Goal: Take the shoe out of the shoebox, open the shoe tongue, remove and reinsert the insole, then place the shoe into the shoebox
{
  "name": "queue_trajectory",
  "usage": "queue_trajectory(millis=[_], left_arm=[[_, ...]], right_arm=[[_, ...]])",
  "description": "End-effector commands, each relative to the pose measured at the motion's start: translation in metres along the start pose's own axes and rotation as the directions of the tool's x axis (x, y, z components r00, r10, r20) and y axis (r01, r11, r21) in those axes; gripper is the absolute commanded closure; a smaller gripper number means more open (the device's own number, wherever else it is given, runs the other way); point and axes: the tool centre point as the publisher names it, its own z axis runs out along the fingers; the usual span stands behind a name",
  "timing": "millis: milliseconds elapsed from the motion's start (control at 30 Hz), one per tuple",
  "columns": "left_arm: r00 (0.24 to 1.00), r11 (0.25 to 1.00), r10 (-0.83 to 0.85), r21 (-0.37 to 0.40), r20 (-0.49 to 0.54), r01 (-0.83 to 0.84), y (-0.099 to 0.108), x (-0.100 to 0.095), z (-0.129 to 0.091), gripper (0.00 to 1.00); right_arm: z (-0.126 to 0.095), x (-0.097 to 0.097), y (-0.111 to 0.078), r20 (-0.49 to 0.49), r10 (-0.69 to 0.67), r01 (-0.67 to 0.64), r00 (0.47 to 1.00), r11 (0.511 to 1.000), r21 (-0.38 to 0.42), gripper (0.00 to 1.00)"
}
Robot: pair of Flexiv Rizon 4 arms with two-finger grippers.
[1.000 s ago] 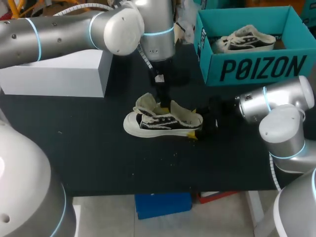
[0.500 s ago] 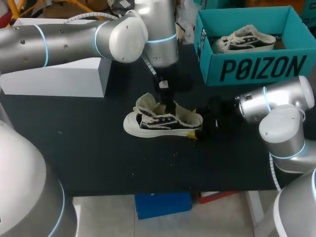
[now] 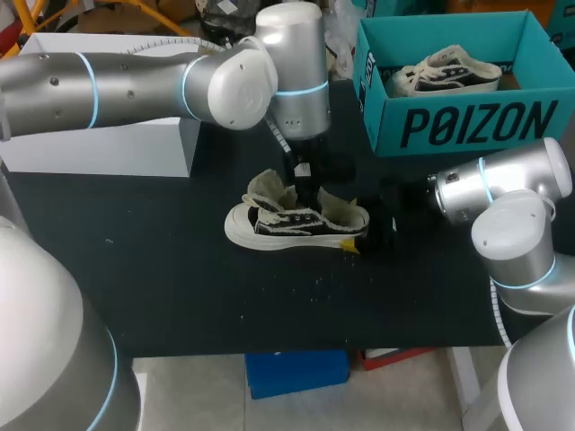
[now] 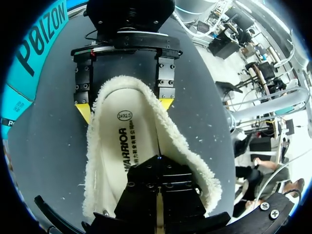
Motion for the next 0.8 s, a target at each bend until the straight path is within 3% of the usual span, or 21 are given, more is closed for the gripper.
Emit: queue_trajectory(millis=[33,800], left_arm=[[1.0,1.0,-0.009,-0.016,0.021,0.009,-0.001,0.004,0.006,1.0],[1.0,1.0,-0.013,0.012,0.015,0.012,0.001,0.004,0.019,1.0]], right_arm=[[0.001,0.0,-0.001,0.002,0.001,-0.001,1.0,1.0,0.001,1.0],[0.001,0.0,-0.001,0.002,0.001,-0.001,1.0,1.0,0.001,1.0]])
